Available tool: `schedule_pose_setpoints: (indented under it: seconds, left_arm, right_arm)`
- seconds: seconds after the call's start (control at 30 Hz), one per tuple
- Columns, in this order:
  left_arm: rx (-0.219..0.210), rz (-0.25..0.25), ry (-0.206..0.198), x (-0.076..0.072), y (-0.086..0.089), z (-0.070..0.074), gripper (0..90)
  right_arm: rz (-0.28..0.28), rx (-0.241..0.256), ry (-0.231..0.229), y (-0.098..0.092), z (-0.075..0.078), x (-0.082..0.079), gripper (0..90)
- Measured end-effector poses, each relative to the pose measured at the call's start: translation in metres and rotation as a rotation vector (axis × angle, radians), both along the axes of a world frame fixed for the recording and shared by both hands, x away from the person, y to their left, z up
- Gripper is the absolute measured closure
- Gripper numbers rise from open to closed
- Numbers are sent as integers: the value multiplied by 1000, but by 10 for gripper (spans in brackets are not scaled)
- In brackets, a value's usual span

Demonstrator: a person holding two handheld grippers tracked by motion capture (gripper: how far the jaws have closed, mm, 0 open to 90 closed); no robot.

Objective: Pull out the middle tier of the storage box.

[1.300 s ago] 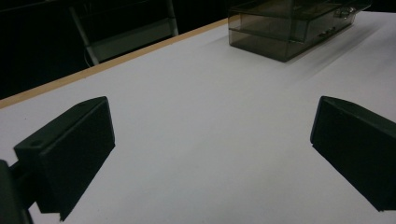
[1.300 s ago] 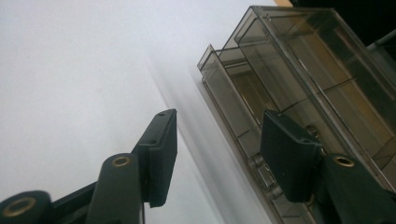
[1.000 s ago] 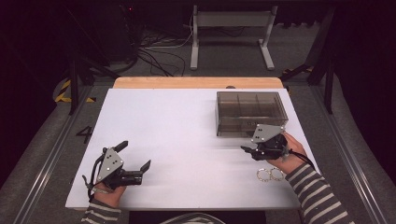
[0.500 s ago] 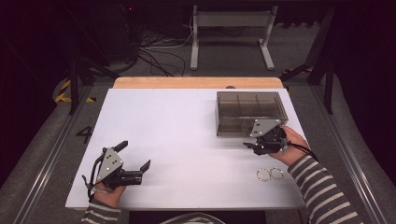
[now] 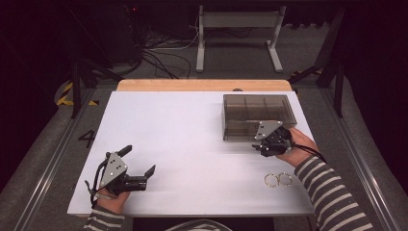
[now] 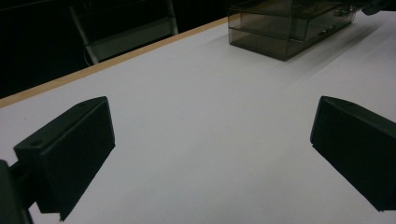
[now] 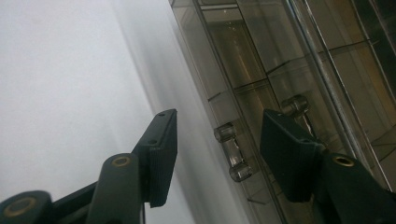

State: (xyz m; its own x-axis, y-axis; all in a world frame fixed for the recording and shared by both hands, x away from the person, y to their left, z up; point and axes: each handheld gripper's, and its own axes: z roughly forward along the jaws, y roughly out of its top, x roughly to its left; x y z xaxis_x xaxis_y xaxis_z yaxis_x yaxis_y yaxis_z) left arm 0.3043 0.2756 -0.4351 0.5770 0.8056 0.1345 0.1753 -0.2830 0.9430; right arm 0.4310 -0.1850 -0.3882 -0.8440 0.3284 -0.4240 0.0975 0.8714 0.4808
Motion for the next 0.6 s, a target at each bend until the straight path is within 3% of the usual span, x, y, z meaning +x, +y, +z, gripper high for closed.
schedule_pose_setpoints:
  seconds: [0.07,0.1,0.33,0.6]
  left_arm:
    - [0,0,1,0,0,0,5]
    - [-1,-1,2,0,0,0,5]
    - [-1,-2,3,0,0,0,5]
    - [-3,1,9,0,0,0,5]
  right_arm:
    - [-6,-10,-5,1,-1,1,471]
    - [4,-44,1,2,-3,4,471]
    - [-12,-79,-4,5,-10,9,485]
    - [-33,-110,-24,7,-15,12,582]
